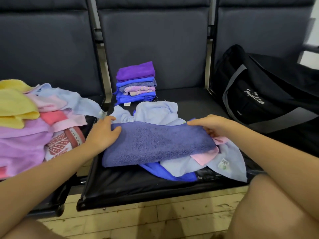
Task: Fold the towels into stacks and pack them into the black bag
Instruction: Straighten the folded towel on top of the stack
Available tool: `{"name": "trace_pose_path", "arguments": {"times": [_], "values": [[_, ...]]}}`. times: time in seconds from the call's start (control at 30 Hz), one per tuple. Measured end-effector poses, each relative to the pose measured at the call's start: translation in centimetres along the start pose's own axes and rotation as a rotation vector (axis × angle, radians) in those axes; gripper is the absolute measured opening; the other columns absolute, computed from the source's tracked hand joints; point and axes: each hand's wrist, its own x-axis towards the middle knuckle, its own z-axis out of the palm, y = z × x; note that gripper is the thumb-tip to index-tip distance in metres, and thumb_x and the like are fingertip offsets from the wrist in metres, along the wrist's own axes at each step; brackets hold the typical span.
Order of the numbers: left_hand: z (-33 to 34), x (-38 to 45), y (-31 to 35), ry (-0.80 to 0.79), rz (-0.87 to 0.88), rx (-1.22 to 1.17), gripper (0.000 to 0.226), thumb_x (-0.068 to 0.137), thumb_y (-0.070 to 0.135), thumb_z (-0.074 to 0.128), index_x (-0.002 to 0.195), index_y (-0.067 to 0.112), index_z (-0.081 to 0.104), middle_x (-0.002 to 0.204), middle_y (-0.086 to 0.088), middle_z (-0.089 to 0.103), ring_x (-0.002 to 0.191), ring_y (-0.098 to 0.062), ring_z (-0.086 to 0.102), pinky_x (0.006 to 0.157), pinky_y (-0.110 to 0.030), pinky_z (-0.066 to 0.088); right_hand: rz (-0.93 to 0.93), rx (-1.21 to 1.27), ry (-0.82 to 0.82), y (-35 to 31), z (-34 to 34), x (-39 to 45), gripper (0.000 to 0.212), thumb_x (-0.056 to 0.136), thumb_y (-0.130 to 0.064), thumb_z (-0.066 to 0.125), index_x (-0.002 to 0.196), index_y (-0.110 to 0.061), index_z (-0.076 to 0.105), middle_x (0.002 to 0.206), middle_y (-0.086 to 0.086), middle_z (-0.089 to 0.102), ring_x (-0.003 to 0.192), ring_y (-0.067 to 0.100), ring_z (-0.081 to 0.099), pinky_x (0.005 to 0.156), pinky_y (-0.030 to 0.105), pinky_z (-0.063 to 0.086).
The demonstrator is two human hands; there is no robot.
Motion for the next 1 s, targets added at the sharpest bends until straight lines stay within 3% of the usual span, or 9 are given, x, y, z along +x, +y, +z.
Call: {"name": "trace_pose_path", "arguments": {"times": [0.17,0.33,0.43,0.5,0.6,0.7,0.87,0.93,1.0], "values": [[-0.9,-2.7,2.2,0.118,0.271,0.05,0.043,0.085,0.041,0.049,0.119,0.016,0.059,0.114,-0.01,0.057,0.114,-0.029,0.046,0.098,-0.037,0.036,-0.017,0.119,-0.054,0.0,-0.8,-2.4,0.039,0.082,-0.04,0.073,0.102,-0.007,0.066,0.094,0.009,0.07,0.079,0.019,0.065,0.064,0.027,0.051],[0.9,-6.0,5.0,-0.081,0.394,-0.033,0.044,0.08,0.054,0.046,0.111,0.027,0.06,0.099,0.005,0.055,0.098,-0.015,0.052,0.09,-0.03,0.042,-0.001,0.045,-0.155,0.1,-0.3,-4.0,0.033,0.083,-0.029,0.073,0.108,-0.009,0.065,0.106,0.011,0.071,0.096,0.023,0.067,0.075,0.032,0.055],[2.6,-7.0,5.0,-0.165,0.441,0.069,0.038,0.088,0.048,0.057,0.12,0.027,0.054,0.094,0.007,0.046,0.093,-0.014,0.052,0.085,-0.031,0.044,-0.114,0.089,-0.135,-0.2,0.9,-5.1,0.02,0.085,-0.016,0.071,0.1,-0.003,0.064,0.095,0.012,0.067,0.084,0.022,0.066,0.069,0.027,0.058],[2.8,-6.9,5.0,-0.2,0.395,0.05,0.035,0.089,0.043,0.059,0.119,0.027,0.054,0.088,0.009,0.045,0.086,-0.011,0.051,0.079,-0.029,0.043,-0.214,0.177,-0.096,-1.2,1.9,-5.7,0.016,0.084,-0.012,0.071,0.095,-0.003,0.063,0.089,0.013,0.064,0.077,0.021,0.062,0.064,0.027,0.053],[2.3,-6.2,5.3,-0.225,0.244,-0.112,0.021,0.093,0.031,0.057,0.113,0.024,0.057,0.079,0.009,0.055,0.076,-0.008,0.052,0.071,-0.023,0.041,-0.354,0.258,-0.093,-2.8,3.4,-6.2,0.039,0.075,-0.016,0.074,0.106,0.003,0.063,0.091,0.016,0.059,0.084,0.026,0.055,0.076,0.036,0.043],[1.4,-5.5,5.2,-0.225,-0.021,-0.411,0.016,0.099,0.021,0.048,0.108,0.019,0.061,0.092,-0.001,0.061,0.077,-0.013,0.053,0.076,-0.025,0.046,-0.449,0.189,-0.153,-4.0,5.8,-7.1,0.013,0.088,-0.015,0.065,0.098,-0.007,0.063,0.085,0.012,0.056,0.081,0.021,0.053,0.072,0.031,0.043],[-0.1,-5.5,5.2,-0.278,-0.277,-0.721,0.022,0.099,0.015,0.042,0.096,0.01,0.063,0.089,-0.011,0.061,0.067,-0.018,0.055,0.062,-0.023,0.049,-0.374,-0.046,-0.353,-4.1,9.9,-7.4,0.037,0.099,-0.041,0.046,0.105,-0.01,0.065,0.083,0.005,0.065,0.077,0.016,0.059,0.076,0.026,0.05],[-0.2,-5.3,5.3,-0.305,-0.308,-0.745,0.022,0.099,0.016,0.043,0.092,0.012,0.063,0.089,-0.011,0.062,0.066,-0.019,0.056,0.063,-0.024,0.05,-0.365,-0.072,-0.358,-3.7,10.6,-6.9,0.04,0.1,-0.036,0.045,0.113,-0.003,0.064,0.087,0.007,0.066,0.081,0.018,0.06,0.084,0.028,0.051],[-0.1,-5.0,5.5,-0.328,-0.31,-0.706,0.021,0.099,0.021,0.046,0.093,0.011,0.063,0.091,-0.01,0.064,0.068,-0.019,0.057,0.063,-0.025,0.05,-0.412,-0.06,-0.262,-3.3,10.4,-6.3,0.032,0.097,-0.024,0.053,0.11,0.001,0.067,0.086,0.007,0.065,0.077,0.016,0.059,0.076,0.021,0.052]]}}
